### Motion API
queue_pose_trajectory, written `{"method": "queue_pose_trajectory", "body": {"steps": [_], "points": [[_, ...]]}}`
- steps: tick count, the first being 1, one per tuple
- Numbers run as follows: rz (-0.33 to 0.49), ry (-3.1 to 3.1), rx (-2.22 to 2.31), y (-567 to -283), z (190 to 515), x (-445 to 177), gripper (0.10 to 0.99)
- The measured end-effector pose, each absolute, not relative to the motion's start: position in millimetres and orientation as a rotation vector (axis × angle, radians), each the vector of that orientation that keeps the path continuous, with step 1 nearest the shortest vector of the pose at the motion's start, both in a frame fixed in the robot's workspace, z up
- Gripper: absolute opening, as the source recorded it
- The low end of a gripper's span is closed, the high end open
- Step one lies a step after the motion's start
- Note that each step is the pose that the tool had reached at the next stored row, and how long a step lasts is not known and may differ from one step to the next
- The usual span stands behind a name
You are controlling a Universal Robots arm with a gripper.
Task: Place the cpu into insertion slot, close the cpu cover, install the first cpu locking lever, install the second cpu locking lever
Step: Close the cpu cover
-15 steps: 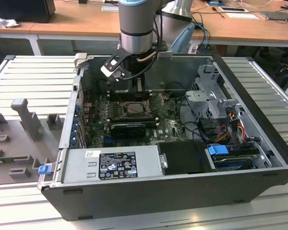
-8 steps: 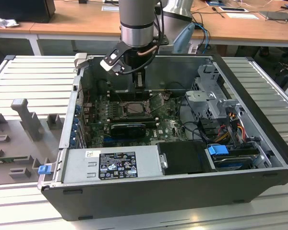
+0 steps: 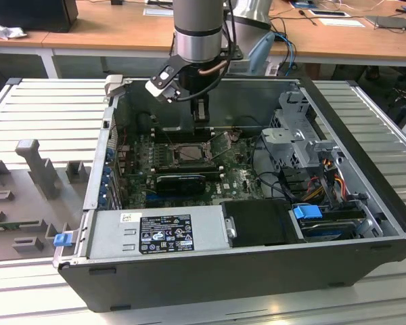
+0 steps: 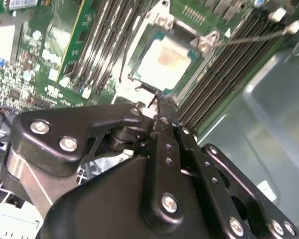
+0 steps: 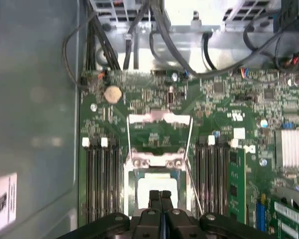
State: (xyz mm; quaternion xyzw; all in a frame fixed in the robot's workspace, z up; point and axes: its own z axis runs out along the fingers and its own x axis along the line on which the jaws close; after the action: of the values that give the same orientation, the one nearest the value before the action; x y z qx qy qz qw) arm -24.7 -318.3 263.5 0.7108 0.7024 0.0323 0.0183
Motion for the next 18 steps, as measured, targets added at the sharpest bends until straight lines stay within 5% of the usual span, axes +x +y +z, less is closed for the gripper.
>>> {"method": "queue_pose_trajectory", "body": {"steps": [18], "points": [[0.092, 2.185, 2.211, -318, 263, 36, 0.106]]}}
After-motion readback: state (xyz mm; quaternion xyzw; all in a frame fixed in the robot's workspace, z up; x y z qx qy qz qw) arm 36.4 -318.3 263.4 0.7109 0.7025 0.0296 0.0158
